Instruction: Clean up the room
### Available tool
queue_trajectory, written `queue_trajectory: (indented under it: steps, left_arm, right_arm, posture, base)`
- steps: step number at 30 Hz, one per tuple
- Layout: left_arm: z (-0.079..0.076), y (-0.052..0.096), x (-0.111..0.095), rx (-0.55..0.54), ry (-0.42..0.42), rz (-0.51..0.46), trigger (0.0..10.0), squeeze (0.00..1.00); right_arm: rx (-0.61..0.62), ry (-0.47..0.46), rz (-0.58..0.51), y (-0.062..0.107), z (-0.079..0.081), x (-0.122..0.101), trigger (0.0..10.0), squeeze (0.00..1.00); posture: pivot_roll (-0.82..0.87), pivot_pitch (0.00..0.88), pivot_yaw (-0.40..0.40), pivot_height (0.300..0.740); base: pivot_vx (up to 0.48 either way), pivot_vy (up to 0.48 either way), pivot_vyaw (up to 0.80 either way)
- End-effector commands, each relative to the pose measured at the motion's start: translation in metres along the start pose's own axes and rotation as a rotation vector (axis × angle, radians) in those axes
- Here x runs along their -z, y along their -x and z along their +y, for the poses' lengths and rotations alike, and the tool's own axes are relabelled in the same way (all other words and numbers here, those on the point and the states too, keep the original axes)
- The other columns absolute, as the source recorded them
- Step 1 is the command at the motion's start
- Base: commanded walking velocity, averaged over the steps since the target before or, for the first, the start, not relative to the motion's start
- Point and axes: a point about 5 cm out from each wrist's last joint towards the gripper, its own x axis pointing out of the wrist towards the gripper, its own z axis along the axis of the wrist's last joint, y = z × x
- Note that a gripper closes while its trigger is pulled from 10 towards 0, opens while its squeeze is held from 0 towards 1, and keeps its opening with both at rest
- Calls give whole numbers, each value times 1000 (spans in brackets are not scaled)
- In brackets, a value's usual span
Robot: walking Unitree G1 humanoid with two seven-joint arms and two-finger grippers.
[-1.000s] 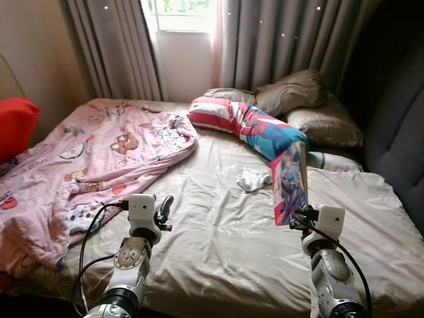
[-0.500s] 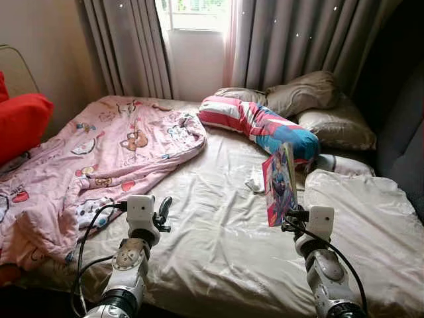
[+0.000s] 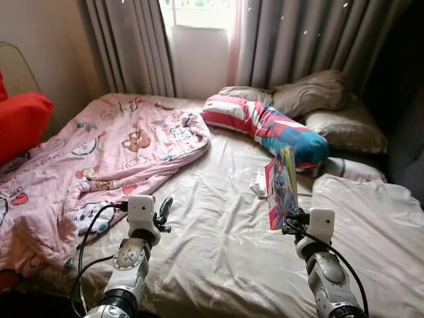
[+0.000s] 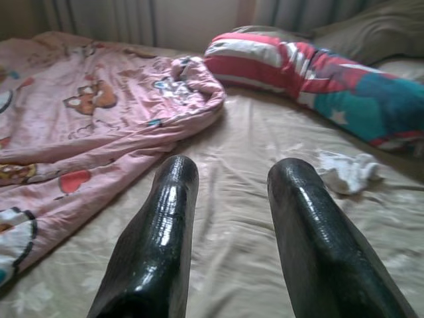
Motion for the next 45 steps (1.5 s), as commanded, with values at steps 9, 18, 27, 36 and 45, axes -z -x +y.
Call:
queue_trajectory:
  steps: [9,18,27,36,45]
  left_arm:
    - [-2,0,0,8,0,3,10000,0]
    - [-2,0,1,12,1,7,10000,0]
    - [-3,1,2,23,7,11,10000,0]
    - [-3,1,3,29,9,15,10000,0]
    - [-4,0,2,33,10,15,10000,0]
  right_arm:
    - [21,-4,-26,-2,-3,-7,10000,0]
    - [71,-16,-17,-2,-5,-5,10000,0]
    - [71,-12,-6,-1,-3,-1,10000,0]
    - [77,-11,30,0,-1,4,10000,0]
    - [69,-8,45,-1,2,4,10000,0]
  posture:
    - [-76,39,-15,740]
    - [-73,44,-15,740]
    - [-73,45,-14,740]
    - [-72,43,-14,740]
    - [-72,40,-14,715]
  base:
    - [265,0,0]
    - [0,0,0]
    - [0,0,0]
    - [0,0,0]
    - [0,0,0]
